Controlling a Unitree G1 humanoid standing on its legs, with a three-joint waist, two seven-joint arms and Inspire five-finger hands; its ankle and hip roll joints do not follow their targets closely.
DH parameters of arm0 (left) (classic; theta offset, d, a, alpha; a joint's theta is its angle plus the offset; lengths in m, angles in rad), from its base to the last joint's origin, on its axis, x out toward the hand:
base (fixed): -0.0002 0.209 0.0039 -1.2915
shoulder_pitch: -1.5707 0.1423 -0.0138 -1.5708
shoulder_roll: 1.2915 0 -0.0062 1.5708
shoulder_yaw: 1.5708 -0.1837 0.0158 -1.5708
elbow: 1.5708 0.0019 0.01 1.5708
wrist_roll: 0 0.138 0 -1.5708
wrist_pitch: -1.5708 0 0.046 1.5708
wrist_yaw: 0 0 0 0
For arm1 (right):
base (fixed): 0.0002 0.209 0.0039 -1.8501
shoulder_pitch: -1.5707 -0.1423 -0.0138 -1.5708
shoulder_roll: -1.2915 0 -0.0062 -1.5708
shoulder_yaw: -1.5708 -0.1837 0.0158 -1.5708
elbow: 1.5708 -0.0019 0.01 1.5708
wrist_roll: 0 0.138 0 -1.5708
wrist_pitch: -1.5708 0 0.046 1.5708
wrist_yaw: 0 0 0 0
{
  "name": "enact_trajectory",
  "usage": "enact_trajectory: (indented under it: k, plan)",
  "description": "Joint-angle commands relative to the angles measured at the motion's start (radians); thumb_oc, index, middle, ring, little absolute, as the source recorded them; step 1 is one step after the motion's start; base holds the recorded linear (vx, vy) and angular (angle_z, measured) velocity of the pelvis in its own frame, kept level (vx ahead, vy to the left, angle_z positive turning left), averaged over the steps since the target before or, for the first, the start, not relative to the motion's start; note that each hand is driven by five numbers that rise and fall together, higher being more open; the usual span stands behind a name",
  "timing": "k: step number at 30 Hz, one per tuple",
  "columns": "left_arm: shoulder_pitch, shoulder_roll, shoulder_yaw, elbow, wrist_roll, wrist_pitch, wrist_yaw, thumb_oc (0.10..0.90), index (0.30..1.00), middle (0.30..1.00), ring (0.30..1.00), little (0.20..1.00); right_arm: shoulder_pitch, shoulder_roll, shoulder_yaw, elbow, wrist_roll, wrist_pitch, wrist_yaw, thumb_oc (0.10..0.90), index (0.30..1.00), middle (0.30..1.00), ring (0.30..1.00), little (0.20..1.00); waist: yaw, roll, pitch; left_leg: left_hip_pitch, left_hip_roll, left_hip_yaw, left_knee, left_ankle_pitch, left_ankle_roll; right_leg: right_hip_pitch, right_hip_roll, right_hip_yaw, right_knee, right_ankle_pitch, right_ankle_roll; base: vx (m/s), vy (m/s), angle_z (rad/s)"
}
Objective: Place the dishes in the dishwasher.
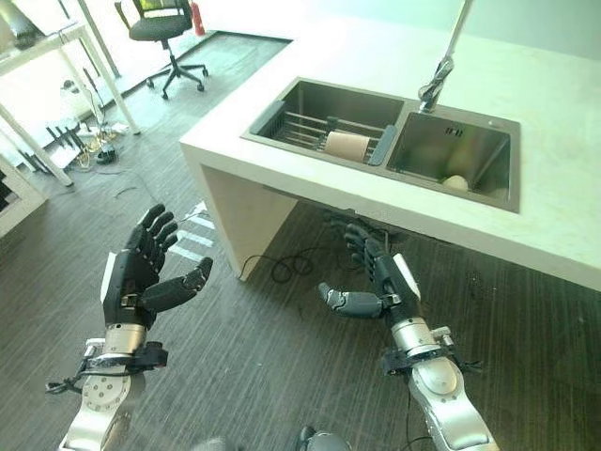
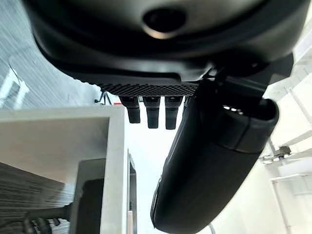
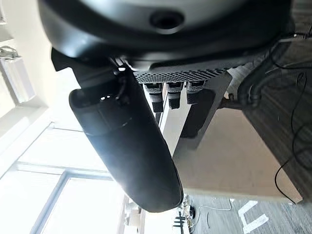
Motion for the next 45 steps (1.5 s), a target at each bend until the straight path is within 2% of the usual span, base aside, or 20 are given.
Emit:
enact_trajectory:
  k: [1, 3, 4, 5, 12, 16, 19, 20, 22, 25, 29, 32, 33, 35, 37, 38, 41, 42, 43, 45]
  plan:
    - [-0.017, 0.021, 0.070, -0.138, 0.038, -0.157, 0.039, 0.800, 0.900, 0.900, 0.900, 0.900, -0.057, -0.031, -0.040, -0.127, 0.062, -0.123, 0.039, 0.800, 0.900, 0.900, 0.900, 0.900, 0.000, 0.067, -0.031, 0.076, 0.011, -0.070, -0.349, 0.138, -0.016, -0.067, 0.001, 0.076, 0.056, 0.038, 0.134, 0.26, 0.372, -0.91]
    - [-0.015, 0.030, 0.076, -0.154, 0.044, -0.167, 0.050, 0.800, 0.900, 0.900, 0.900, 0.900, -0.060, -0.037, -0.036, -0.138, 0.068, -0.130, 0.061, 0.800, 0.900, 0.900, 0.900, 0.900, 0.017, 0.087, -0.033, -0.003, 0.006, -0.182, -0.349, 0.157, -0.032, -0.055, 0.035, 0.125, 0.056, 0.022, 0.131, 0.18, 0.231, -0.66]
    - [-0.018, 0.029, 0.076, -0.152, 0.045, -0.174, 0.049, 0.800, 0.900, 0.900, 0.900, 0.900, -0.066, -0.039, -0.032, -0.138, 0.065, -0.134, 0.061, 0.800, 0.900, 0.900, 0.900, 0.900, 0.020, 0.089, -0.032, -0.007, 0.006, -0.188, -0.349, 0.172, -0.035, -0.051, 0.038, 0.131, 0.056, 0.016, 0.129, 0.14, 0.300, -0.94]
    - [-0.039, 0.027, 0.070, -0.148, 0.052, -0.181, 0.052, 0.800, 0.900, 0.900, 0.900, 0.900, -0.091, -0.052, -0.014, -0.132, 0.056, -0.144, 0.046, 0.800, 0.900, 0.900, 0.900, 0.900, 0.027, 0.083, -0.037, -0.013, -0.008, -0.202, -0.349, 0.122, -0.027, -0.052, 0.030, 0.137, 0.056, 0.007, 0.134, 0.09, 0.341, -1.15]
    - [-0.182, 0.034, -0.007, -0.118, -0.002, -0.103, -0.026, 0.800, 0.900, 0.900, 0.900, 0.900, -0.111, -0.011, -0.029, -0.167, 0.061, -0.125, -0.031, 0.800, 0.900, 0.900, 0.900, 0.900, 0.001, 0.078, -0.077, 0.080, -0.054, -0.178, -0.349, 0.041, 0.039, 0.011, -0.060, 0.098, 0.056, 0.034, 0.185, 0.13, 0.316, -0.33]
    - [-0.209, 0.030, -0.030, -0.143, -0.018, -0.072, -0.090, 0.800, 0.900, 0.900, 0.900, 0.900, -0.104, 0.021, -0.026, -0.166, 0.032, -0.134, -0.055, 0.800, 0.900, 0.900, 0.900, 0.900, -0.011, 0.093, -0.068, 0.109, -0.074, -0.188, -0.349, 0.025, 0.079, 0.073, -0.054, 0.053, 0.056, 0.164, 0.187, 0.14, 0.253, 0.10]
    - [-0.221, 0.029, -0.041, -0.157, 0.020, -0.057, -0.090, 0.800, 0.900, 0.900, 0.900, 0.900, -0.102, 0.031, -0.024, -0.175, 0.032, -0.138, -0.042, 0.800, 0.900, 0.900, 0.900, 0.900, -0.031, 0.107, -0.054, 0.150, -0.076, -0.181, -0.349, 0.005, 0.089, -0.006, -0.059, 0.045, 0.207, 0.210, 0.184, 0.10, 0.179, -0.09]
    - [-0.226, 0.034, -0.042, -0.158, 0.033, -0.055, -0.080, 0.800, 0.900, 0.900, 0.900, 0.900, -0.104, 0.032, -0.025, -0.176, 0.035, -0.139, -0.032, 0.800, 0.900, 0.900, 0.900, 0.900, -0.032, 0.106, -0.053, 0.157, -0.072, -0.170, -0.349, -0.003, 0.088, -0.017, -0.064, 0.033, 0.195, 0.211, 0.184, 0.13, 0.101, -0.31]
    - [-0.234, 0.049, -0.038, -0.169, 0.035, -0.056, -0.063, 0.800, 0.900, 0.900, 0.900, 0.900, -0.109, 0.032, -0.027, -0.182, 0.043, -0.148, -0.025, 0.800, 0.900, 0.900, 0.900, 0.900, -0.034, 0.103, -0.047, 0.169, -0.060, -0.147, -0.349, -0.017, 0.078, -0.019, -0.070, -0.010, 0.102, 0.211, 0.190, 0.13, -0.007, -0.49]
    - [-0.230, 0.060, -0.020, -0.173, 0.040, -0.070, -0.036, 0.800, 0.900, 0.900, 0.900, 0.900, -0.128, 0.038, -0.028, -0.170, 0.065, -0.168, -0.013, 0.800, 0.900, 0.900, 0.900, 0.900, -0.028, 0.065, -0.036, 0.196, -0.068, -0.084, -0.349, -0.058, 0.067, -0.120, -0.127, -0.050, 0.056, 0.166, 0.208, 0.13, -0.113, -1.10]
    - [-0.223, 0.042, -0.043, -0.189, 0.047, -0.069, -0.061, 0.800, 0.900, 0.900, 0.900, 0.900, -0.137, 0.058, -0.021, -0.167, 0.045, -0.193, -0.053, 0.800, 0.900, 0.900, 0.900, 0.900, -0.055, 0.040, -0.034, 0.222, -0.085, -0.099, -0.349, -0.115, 0.072, -0.294, -0.163, 0.072, 0.056, 0.232, 0.233, 0.25, -0.204, -0.50]
    - [-0.201, 0.042, -0.037, -0.202, 0.050, -0.062, -0.066, 0.800, 0.900, 0.900, 0.900, 0.900, -0.127, 0.070, -0.023, -0.174, 0.049, -0.201, -0.041, 0.800, 0.900, 0.900, 0.900, 0.900, -0.051, 0.031, -0.039, 0.251, -0.074, -0.077, -0.349, -0.139, 0.069, -0.301, -0.188, 0.018, 0.056, 0.245, 0.243, 0.38, -0.317, 0.43]
    - [-0.190, 0.048, -0.031, -0.212, 0.050, -0.053, -0.052, 0.800, 0.900, 0.900, 0.900, 0.900, -0.126, 0.064, -0.019, -0.180, 0.045, -0.196, -0.038, 0.800, 0.900, 0.900, 0.900, 0.900, -0.046, 0.026, -0.056, 0.281, -0.060, -0.063, -0.349, -0.155, 0.063, -0.284, -0.184, -0.016, 0.056, 0.221, 0.245, 0.51, -0.439, 0.25]
    - [-0.182, 0.049, -0.028, -0.212, 0.017, -0.057, -0.045, 0.800, 0.900, 0.900, 0.900, 0.900, -0.119, 0.054, -0.013, -0.187, 0.031, -0.188, -0.058, 0.800, 0.900, 0.900, 0.900, 0.900, -0.051, 0.026, -0.074, 0.310, -0.048, -0.069, -0.349, -0.160, 0.054, -0.270, -0.163, -0.014, 0.056, 0.201, 0.236, 0.47, -0.385, 0.06]
    - [-0.172, 0.045, -0.024, -0.220, -0.005, -0.065, -0.048, 0.800, 0.900, 0.900, 0.900, 0.900, -0.116, 0.043, -0.012, -0.195, 0.026, -0.188, -0.061, 0.800, 0.900, 0.900, 0.900, 0.900, -0.051, 0.028, -0.085, 0.338, -0.029, -0.062, -0.349, -0.151, 0.037, -0.257, -0.155, -0.037, 0.056, 0.192, 0.222, 0.36, -0.274, 0.16]
    - [-0.165, 0.042, -0.024, -0.222, -0.007, -0.073, -0.053, 0.800, 0.900, 0.900, 0.900, 0.900, -0.112, 0.036, -0.012, -0.203, 0.027, -0.189, -0.059, 0.800, 0.900, 0.900, 0.900, 0.900, -0.054, 0.033, -0.091, 0.355, -0.016, -0.056, -0.349, -0.115, 0.024, -0.252, -0.143, -0.041, 0.056, 0.182, 0.209, 0.39, -0.304, 0.16]
    - [-0.173, 0.044, -0.041, -0.221, 0.022, -0.078, -0.042, 0.800, 0.900, 0.900, 0.900, 0.900, -0.110, 0.010, -0.017, -0.202, 0.044, -0.189, -0.039, 0.800, 0.900, 0.900, 0.900, 0.900, -0.056, 0.045, -0.098, 0.381, 0.017, -0.026, -0.349, 0.063, -0.016, -0.219, -0.100, -0.038, 0.056, 0.139, 0.168, 0.38, -0.334, -0.08]
    - [-0.174, 0.038, -0.050, -0.210, 0.016, -0.096, -0.035, 0.800, 0.900, 0.900, 0.900, 0.900, -0.120, -0.001, -0.010, -0.191, 0.044, -0.186, -0.022, 0.800, 0.900, 0.900, 0.900, 0.900, -0.046, 0.031, -0.087, 0.373, 0.020, 0.001, -0.290, 0.205, -0.040, -0.172, -0.084, -0.012, 0.056, 0.105, 0.133, 0.48, -0.446, -0.40]
    - [-0.161, 0.025, -0.045, -0.213, 0.005, -0.109, -0.045, 0.800, 0.900, 0.900, 0.900, 0.900, -0.118, 0.006, -0.005, -0.193, 0.039, -0.182, -0.022, 0.800, 0.900, 0.900, 0.900, 0.900, -0.036, 0.027, -0.067, 0.274, 0.029, 0.000, -0.140, 0.224, -0.044, -0.136, -0.074, -0.003, 0.056, 0.089, 0.111, 0.43, -0.383, -0.58]
    - [-0.153, 0.008, -0.038, -0.212, -0.040, -0.117, -0.072, 0.800, 0.900, 0.900, 0.900, 0.900, -0.122, 0.016, -0.003, -0.193, 0.019, -0.168, -0.035, 0.800, 0.900, 0.900, 0.900, 0.900, -0.018, 0.024, -0.047, 0.193, -0.003, -0.011, -0.140, 0.180, -0.018, -0.106, -0.076, 0.004, 0.056, 0.075, 0.116, 0.23, -0.056, -0.28]
